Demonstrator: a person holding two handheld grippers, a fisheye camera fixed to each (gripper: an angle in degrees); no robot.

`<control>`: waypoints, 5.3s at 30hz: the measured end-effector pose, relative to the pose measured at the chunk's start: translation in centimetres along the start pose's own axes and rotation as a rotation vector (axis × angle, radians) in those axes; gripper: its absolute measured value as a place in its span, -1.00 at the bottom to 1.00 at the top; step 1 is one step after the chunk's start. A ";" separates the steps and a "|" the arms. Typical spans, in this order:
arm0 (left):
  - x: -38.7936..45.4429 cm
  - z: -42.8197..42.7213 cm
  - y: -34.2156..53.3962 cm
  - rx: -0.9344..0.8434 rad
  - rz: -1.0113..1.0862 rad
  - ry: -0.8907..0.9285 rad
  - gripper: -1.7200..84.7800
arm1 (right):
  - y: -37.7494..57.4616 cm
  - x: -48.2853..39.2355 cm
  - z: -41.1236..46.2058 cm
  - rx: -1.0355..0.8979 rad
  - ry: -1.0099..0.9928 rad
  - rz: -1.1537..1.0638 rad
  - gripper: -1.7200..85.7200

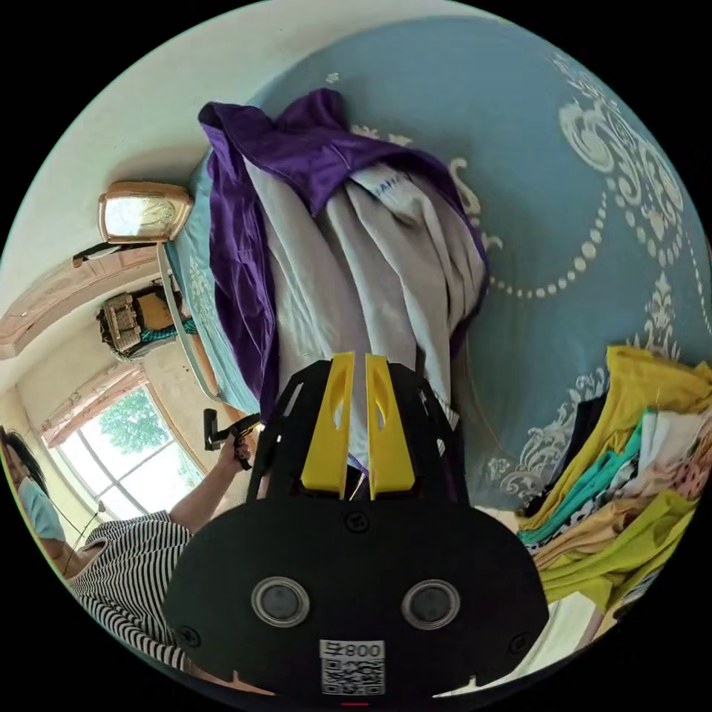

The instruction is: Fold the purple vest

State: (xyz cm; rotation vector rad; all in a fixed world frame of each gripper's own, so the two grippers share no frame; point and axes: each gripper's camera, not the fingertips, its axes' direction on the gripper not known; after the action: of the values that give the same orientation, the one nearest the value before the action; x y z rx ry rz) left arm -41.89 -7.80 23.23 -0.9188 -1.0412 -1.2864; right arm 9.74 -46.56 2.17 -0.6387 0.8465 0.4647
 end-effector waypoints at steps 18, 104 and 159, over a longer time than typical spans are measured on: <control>6.9 -1.3 -1.7 -0.079 0.164 -0.057 -0.70 | 15.5 6.8 11.3 0.022 0.015 0.202 -0.83; 36.8 -5.9 0.3 -0.001 0.550 -0.246 -0.82 | 10.1 10.8 17.1 0.192 0.051 0.061 -0.81; 28.0 -1.1 2.1 -0.020 0.485 -0.260 -0.80 | -7.6 -13.6 8.8 0.092 -0.025 -0.500 -0.80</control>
State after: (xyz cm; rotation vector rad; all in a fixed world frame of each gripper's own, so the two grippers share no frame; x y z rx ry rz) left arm -39.91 -16.92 49.78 -1.2862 -0.9256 -0.7876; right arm 11.12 -47.77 19.91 -0.7286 0.6502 -0.0188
